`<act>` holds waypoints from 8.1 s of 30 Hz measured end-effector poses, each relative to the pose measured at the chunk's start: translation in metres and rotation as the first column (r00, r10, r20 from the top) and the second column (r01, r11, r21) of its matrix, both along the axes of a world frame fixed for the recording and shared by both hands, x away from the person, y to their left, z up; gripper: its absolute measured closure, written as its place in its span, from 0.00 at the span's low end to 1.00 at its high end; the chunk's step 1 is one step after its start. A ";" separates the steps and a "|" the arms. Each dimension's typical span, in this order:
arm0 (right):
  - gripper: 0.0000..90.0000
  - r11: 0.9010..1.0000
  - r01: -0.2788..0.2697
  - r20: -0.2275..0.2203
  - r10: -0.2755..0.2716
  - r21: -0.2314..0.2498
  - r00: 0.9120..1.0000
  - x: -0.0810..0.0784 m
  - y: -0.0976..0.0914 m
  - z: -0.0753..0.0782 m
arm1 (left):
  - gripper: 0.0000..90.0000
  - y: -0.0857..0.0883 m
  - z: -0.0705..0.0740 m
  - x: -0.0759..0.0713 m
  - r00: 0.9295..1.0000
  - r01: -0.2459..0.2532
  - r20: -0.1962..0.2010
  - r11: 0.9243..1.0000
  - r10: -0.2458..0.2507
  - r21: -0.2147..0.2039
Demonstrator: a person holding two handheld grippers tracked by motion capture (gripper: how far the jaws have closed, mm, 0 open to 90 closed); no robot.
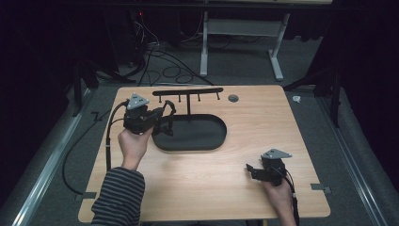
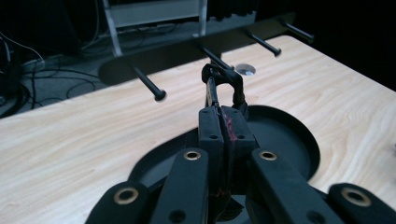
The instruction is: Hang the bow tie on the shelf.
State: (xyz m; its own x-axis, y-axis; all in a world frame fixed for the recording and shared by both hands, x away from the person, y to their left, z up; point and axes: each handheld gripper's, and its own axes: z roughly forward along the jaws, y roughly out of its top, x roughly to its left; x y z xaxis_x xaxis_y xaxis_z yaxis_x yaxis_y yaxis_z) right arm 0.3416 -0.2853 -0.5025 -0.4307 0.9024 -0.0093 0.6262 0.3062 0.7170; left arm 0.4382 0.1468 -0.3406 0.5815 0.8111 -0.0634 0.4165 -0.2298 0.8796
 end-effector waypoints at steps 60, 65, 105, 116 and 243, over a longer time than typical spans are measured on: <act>0.30 1.000 -0.002 0.002 0.002 -0.002 1.000 0.000 0.000 0.000 | 0.70 0.025 -0.017 0.015 0.991 -0.120 -0.054 0.992 0.122 0.036; 0.30 1.000 -0.003 0.000 0.003 -0.002 1.000 0.000 0.000 0.000 | 0.69 0.029 -0.016 0.009 0.991 -0.121 -0.053 0.992 0.122 0.033; 0.30 1.000 -0.002 0.002 0.002 -0.001 1.000 0.000 0.000 0.000 | 0.63 0.048 -0.022 -0.024 0.989 -0.142 -0.039 0.990 0.141 -0.004; 0.30 1.000 -0.002 0.001 0.002 -0.002 1.000 0.000 0.000 0.000 | 0.62 0.049 -0.025 -0.034 0.989 -0.146 -0.027 0.989 0.147 0.015; 0.30 1.000 -0.002 0.002 0.002 -0.003 1.000 0.000 0.000 0.000 | 0.60 0.052 -0.105 -0.098 0.978 -0.126 -0.169 0.992 0.120 -0.027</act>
State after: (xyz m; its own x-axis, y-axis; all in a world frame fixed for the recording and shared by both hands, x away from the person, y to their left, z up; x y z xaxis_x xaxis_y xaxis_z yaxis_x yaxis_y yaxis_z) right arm 0.3415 -0.2848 -0.5026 -0.4328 0.9014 -0.0132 0.6238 0.3100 0.7175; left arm 0.3402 0.1991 -0.4458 0.4562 0.8710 -0.1822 0.5809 -0.1364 0.8024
